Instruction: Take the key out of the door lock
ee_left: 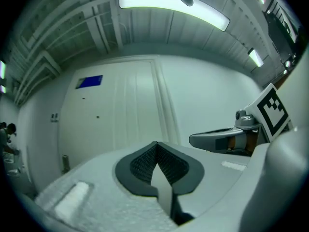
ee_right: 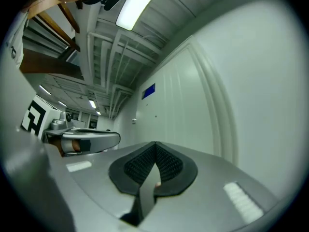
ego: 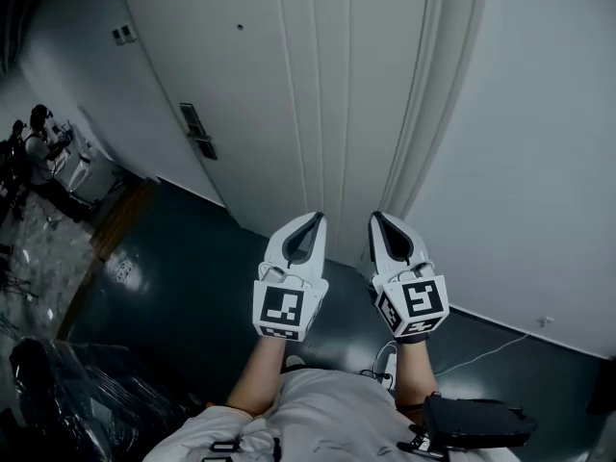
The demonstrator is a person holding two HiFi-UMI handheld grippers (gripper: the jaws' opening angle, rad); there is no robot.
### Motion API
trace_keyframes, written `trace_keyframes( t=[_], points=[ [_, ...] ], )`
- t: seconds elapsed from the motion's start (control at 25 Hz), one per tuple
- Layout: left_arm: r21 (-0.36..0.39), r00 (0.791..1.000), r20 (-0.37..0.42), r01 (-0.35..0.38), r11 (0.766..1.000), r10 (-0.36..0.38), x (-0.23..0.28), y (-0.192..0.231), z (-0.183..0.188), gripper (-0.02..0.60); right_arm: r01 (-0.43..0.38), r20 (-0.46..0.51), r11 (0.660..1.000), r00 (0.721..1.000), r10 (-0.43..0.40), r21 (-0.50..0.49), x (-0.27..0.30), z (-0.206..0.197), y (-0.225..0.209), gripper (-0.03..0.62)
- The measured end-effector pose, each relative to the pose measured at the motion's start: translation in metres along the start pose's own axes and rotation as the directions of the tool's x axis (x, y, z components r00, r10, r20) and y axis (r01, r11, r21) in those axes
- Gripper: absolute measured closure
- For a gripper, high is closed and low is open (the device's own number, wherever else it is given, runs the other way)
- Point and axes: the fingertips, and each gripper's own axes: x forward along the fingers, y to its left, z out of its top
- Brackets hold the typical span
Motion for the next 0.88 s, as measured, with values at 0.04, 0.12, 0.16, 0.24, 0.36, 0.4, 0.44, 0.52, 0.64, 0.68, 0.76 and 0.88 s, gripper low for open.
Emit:
trace_keyframes(
  t=[0.04,0.12,0.16,0.24,0.36,0.4,0.44,0.52,0.64,0.68,0.76,0.88],
  points=[
    [-0.001,0.999,-0.003,-0.044,0.999,0.044,-0.016,0.027,0.0,0.583,-0.052,0.007,0.999,0.999,0.052,0.008,0.019,0.001,0.026,0.59],
    [-0.008,0.993,-0.016,-0.117,0.993,0.117,-0.052,0.077,-0.001,0.583,-0.155,0.015,0.988,0.988,0.155,0.013,0.054,0.003,0.084,0.59],
    [-0.019,0.988,-0.02,-0.155,0.988,0.155,-0.073,0.1,-0.001,0.583,-0.207,0.016,0.978,0.978,0.207,0.005,0.07,0.003,0.115,0.59],
    [-0.054,0.969,-0.018,-0.248,0.967,0.247,-0.12,0.146,-0.002,0.583,-0.308,0.016,0.951,0.951,0.308,-0.022,0.096,0.002,0.181,0.589],
    [-0.05,0.915,-0.017,-0.403,0.914,0.403,-0.189,0.21,-0.008,0.581,-0.447,0.002,0.894,0.895,0.447,-0.043,0.122,-0.005,0.274,0.589],
    [-0.048,0.892,-0.023,-0.452,0.891,0.451,-0.211,0.228,-0.01,0.581,-0.487,-0.004,0.872,0.873,0.488,-0.04,0.128,-0.008,0.301,0.59],
    [-0.051,0.869,-0.034,-0.495,0.867,0.494,-0.233,0.244,-0.014,0.581,-0.526,-0.009,0.85,0.851,0.526,-0.034,0.133,-0.012,0.328,0.589],
    [-0.059,0.819,-0.06,-0.573,0.817,0.57,-0.277,0.272,-0.024,0.581,-0.602,-0.022,0.798,0.798,0.602,-0.029,0.142,-0.019,0.38,0.589],
    [-0.06,0.732,-0.077,-0.681,0.73,0.677,-0.34,0.305,-0.037,0.581,-0.716,-0.04,0.698,0.698,0.715,-0.028,0.149,-0.029,0.455,0.589],
    [-0.065,0.704,-0.074,-0.71,0.701,0.706,-0.36,0.313,-0.04,0.581,-0.748,-0.044,0.663,0.663,0.747,-0.019,0.15,-0.032,0.479,0.589],
    [-0.077,0.648,-0.075,-0.761,0.644,0.758,-0.395,0.329,-0.046,0.581,-0.802,-0.048,0.597,0.596,0.802,0.007,0.151,-0.037,0.522,0.589],
    [-0.084,0.57,-0.086,-0.821,0.564,0.817,-0.439,0.355,-0.055,0.581,-0.865,-0.054,0.501,0.499,0.865,0.019,0.154,-0.049,0.581,0.589]
  ],
)
